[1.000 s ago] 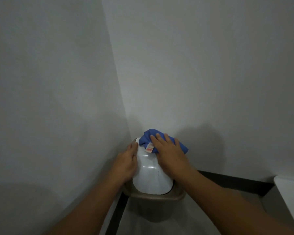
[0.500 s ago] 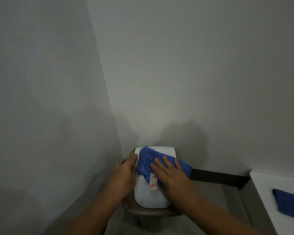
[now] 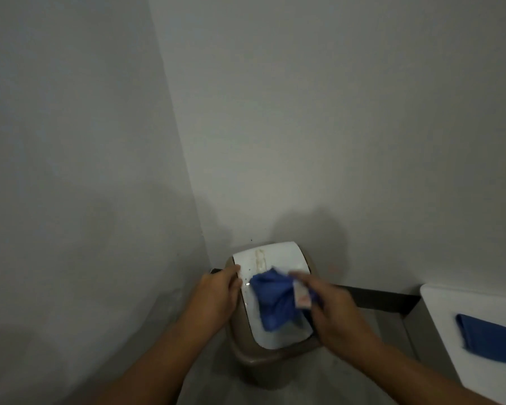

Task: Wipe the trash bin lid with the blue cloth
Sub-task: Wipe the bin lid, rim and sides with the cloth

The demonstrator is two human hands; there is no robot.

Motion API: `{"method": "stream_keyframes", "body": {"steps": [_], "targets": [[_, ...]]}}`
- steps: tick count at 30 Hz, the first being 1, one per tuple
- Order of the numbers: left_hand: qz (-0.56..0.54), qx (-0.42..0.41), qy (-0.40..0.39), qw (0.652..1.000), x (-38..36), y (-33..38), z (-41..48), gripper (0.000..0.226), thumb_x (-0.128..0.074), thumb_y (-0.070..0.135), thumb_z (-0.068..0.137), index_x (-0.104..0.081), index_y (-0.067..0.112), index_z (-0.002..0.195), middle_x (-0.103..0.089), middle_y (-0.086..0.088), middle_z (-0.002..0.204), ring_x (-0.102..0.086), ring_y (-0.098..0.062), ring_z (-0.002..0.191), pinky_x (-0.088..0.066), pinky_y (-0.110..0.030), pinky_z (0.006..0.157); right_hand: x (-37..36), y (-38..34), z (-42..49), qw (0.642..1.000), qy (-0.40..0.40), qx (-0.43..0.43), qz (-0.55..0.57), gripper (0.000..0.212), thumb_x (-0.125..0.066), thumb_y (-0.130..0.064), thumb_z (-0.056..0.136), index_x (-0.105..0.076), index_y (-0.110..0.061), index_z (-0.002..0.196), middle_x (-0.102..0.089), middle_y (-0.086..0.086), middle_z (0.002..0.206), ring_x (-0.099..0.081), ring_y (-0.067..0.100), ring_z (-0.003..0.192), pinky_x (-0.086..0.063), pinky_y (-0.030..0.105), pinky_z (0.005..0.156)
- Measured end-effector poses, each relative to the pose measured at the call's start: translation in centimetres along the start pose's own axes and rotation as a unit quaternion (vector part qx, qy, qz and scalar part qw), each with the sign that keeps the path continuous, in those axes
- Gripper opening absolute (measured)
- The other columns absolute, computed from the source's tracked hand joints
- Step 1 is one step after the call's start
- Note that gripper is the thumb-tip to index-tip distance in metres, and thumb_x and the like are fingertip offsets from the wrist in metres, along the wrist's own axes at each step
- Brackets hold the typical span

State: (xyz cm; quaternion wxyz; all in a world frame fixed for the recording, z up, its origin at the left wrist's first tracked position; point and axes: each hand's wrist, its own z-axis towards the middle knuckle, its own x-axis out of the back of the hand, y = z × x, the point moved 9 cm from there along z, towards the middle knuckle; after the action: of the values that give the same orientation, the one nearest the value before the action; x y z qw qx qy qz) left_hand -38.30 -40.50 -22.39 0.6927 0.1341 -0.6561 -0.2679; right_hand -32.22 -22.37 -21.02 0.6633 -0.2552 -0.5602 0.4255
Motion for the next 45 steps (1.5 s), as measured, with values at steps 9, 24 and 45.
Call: {"method": "stream_keyframes", "body": {"steps": [9, 24, 45], "targets": [[-0.121, 0.056, -0.09, 0.987, -1.3, -2.2, 4.3, 0.038, -0.039, 0.027, 0.097, -0.046, 0.019, 0.134, -0.045, -0.007, 0.143, -0.04, -0.018, 0.13, -0.029, -0.026, 0.106, 0.9, -2.2, 9.7, 0.994, 0.111, -0.014, 0.01, 0.04, -0.049, -0.004, 0.088, -0.052, -0.02, 0.125, -0.06, 0.008, 0.121, -0.054, 0.013, 0.104, -0.036, 0.013, 0.086], [-0.208, 0.146, -0.166, 0.953, -3.0, -4.2, 5.1, 0.021, -0.05, 0.02, 0.09, -0.061, 0.037, 0.096, -0.066, 0.004, 0.098, -0.061, -0.019, 0.083, -0.054, -0.032, 0.055, -10.2, 1.6, 1.3, 0.93, -0.19, 0.078, -0.305, 0.071, -0.049, -0.021, 0.091, -0.003, -0.03, 0.144, 0.02, -0.007, 0.147, 0.041, 0.02, 0.124, 0.033, 0.038, 0.097], [-0.157, 0.158, -0.168, 0.96, -1.9, -2.8, 4.2, 0.033, -0.042, 0.037, 0.094, -0.053, 0.032, 0.125, -0.054, -0.008, 0.123, -0.055, -0.037, 0.106, -0.056, -0.045, 0.069, 1.7, 0.6, 2.2, 0.989, -0.002, -0.011, 0.149, 0.046, -0.041, 0.012, 0.087, -0.063, -0.025, 0.1, -0.068, -0.004, 0.102, -0.063, 0.009, 0.097, -0.047, 0.015, 0.086]]}}
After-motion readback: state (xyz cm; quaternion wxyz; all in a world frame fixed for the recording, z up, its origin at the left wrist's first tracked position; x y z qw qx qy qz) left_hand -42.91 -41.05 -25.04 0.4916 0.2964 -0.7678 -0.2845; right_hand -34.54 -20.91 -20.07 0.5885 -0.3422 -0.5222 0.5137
